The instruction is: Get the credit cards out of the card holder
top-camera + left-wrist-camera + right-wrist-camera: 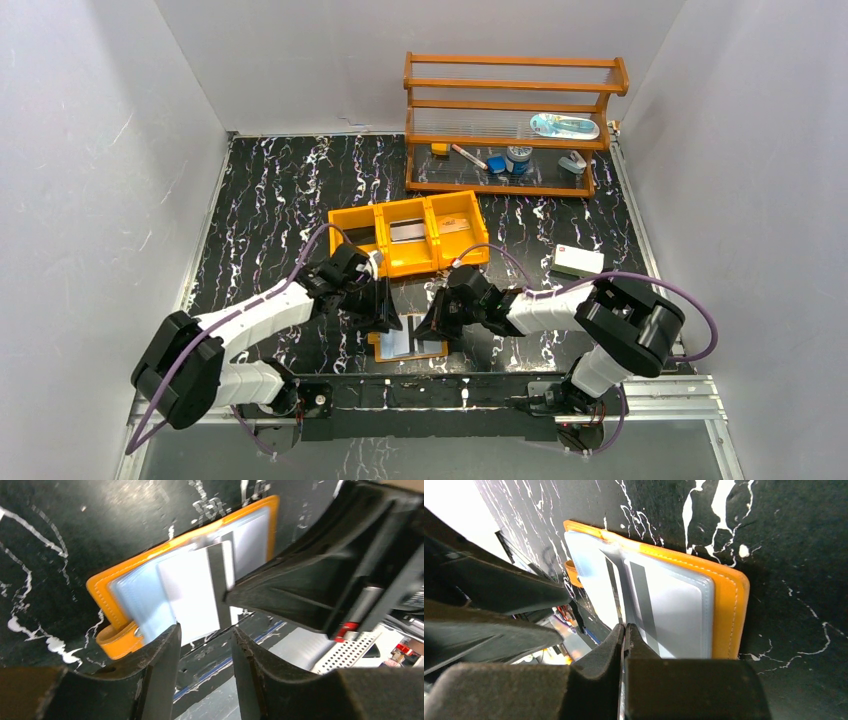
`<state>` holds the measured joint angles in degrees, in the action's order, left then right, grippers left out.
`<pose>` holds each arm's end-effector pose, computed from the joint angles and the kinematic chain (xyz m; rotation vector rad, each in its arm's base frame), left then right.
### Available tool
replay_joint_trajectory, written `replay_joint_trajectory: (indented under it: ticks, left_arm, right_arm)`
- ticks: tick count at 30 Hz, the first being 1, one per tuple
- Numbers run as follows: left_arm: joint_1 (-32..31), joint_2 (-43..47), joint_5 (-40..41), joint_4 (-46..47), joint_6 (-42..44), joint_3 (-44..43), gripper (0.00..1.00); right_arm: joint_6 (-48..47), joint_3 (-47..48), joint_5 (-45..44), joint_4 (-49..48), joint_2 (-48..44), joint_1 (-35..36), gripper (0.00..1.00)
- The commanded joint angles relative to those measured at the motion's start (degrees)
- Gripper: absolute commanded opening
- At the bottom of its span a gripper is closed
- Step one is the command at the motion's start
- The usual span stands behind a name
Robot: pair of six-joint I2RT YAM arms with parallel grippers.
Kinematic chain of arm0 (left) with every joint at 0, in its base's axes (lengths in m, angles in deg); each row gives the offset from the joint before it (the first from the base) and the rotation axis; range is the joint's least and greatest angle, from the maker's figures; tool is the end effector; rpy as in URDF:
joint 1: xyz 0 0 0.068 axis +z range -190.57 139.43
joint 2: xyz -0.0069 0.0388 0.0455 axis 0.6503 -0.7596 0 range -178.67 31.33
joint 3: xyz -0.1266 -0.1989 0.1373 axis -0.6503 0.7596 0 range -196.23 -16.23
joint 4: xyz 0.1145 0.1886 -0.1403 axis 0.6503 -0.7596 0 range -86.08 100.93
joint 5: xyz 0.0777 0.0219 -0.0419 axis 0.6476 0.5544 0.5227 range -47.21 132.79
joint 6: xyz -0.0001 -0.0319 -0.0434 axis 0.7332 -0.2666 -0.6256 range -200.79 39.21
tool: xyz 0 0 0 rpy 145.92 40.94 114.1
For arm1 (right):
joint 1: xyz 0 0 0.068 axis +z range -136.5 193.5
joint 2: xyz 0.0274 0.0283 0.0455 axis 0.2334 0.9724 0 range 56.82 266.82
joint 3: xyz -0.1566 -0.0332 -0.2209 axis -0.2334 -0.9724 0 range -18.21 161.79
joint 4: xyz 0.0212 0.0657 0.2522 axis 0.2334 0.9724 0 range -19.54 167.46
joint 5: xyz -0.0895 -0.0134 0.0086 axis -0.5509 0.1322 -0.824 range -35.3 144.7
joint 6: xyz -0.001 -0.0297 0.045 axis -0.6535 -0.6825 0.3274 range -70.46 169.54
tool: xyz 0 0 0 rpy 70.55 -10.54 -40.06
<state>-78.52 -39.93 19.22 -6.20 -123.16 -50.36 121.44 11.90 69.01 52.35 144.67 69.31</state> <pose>0.1720 -0.1521 0.1770 0.0790 2.7524 -1.0096 0.1475 0.2327 0.1329 0.2182 2.6737 1.2785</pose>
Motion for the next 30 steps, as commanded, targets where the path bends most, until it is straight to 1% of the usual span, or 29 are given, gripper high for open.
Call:
replay_joint_trajectory:
  ticks: [1,6,11,14,19,25,28,30]
  left_arm:
    - [-0.30,0.34,-2.94,1.72,0.70,-2.20,0.40]
    - [-1.44,-4.58,-4.18,3.89,1.02,-0.77,0.36]
    - [-2.00,-8.71,-0.72,3.48,-1.33,2.06,0.24]
    - [-2.21,-8.61,1.01,3.33,-2.09,3.81,0.21]
    - [-2.28,-9.28,1.19,3.24,-1.51,4.45,0.18]
    - [-2.36,-9.46,1.17,3.24,-1.10,4.78,0.17]
    - [-2.39,-9.27,1.29,3.24,-1.05,4.97,0.17]
    - [-2.46,-9.12,1.30,3.15,-1.17,4.96,0.17]
  right_arm:
    - [0.50,-0.83,-1.17,-0.16,0.56,-0.61,0.08]
    - [0.65,-0.95,-1.20,-0.14,0.51,-0.70,0.09]
    - [1.58,-1.64,-0.24,-2.32,0.93,-0.85,0.12]
    - [2.20,-2.26,0.66,-4.95,1.32,-0.89,0.15]
    - [2.84,-2.64,1.69,-9.51,2.62,-1.02,0.20]
    - [3.44,-3.04,2.80,-14.77,4.70,-0.98,0.27]
    - [2.99,-3.10,3.01,-15.79,5.19,-1.03,0.26]
    - [3.06,-3.40,2.32,-15.70,4.74,-1.02,0.24]
